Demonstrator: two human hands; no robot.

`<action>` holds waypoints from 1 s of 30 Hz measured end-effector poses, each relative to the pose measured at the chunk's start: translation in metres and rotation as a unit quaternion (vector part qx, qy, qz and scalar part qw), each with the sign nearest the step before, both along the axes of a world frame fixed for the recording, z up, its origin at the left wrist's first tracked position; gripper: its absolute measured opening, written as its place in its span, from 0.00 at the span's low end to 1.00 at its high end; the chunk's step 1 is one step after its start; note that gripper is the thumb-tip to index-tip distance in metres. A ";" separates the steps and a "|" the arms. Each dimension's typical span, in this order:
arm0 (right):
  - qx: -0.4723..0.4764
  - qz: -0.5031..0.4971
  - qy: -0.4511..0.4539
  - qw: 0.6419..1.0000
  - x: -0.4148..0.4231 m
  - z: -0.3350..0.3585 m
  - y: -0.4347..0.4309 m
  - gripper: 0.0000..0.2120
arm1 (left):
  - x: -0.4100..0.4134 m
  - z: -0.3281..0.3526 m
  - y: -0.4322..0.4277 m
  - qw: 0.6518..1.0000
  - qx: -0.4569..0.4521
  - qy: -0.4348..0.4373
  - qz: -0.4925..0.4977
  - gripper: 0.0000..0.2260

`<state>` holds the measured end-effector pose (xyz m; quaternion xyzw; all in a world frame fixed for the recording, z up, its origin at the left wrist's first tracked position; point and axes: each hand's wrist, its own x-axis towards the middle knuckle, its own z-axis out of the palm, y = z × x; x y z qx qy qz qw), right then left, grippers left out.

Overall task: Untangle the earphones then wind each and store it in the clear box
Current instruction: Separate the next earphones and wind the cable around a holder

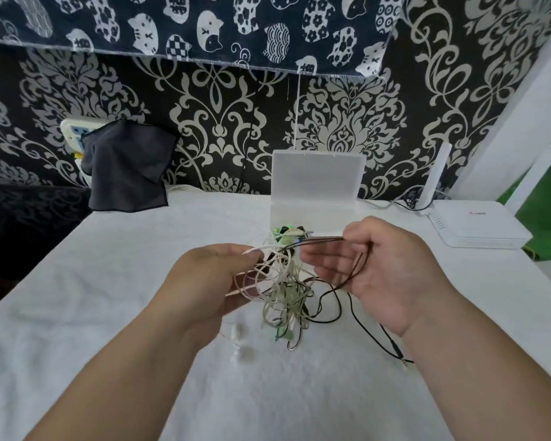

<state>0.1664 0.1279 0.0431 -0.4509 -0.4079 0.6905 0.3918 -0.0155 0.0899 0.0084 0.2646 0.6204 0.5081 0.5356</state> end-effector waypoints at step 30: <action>-0.075 -0.104 0.084 0.988 -0.003 -0.022 0.010 0.11 | 0.007 -0.009 -0.003 0.974 0.057 0.169 -0.142 0.16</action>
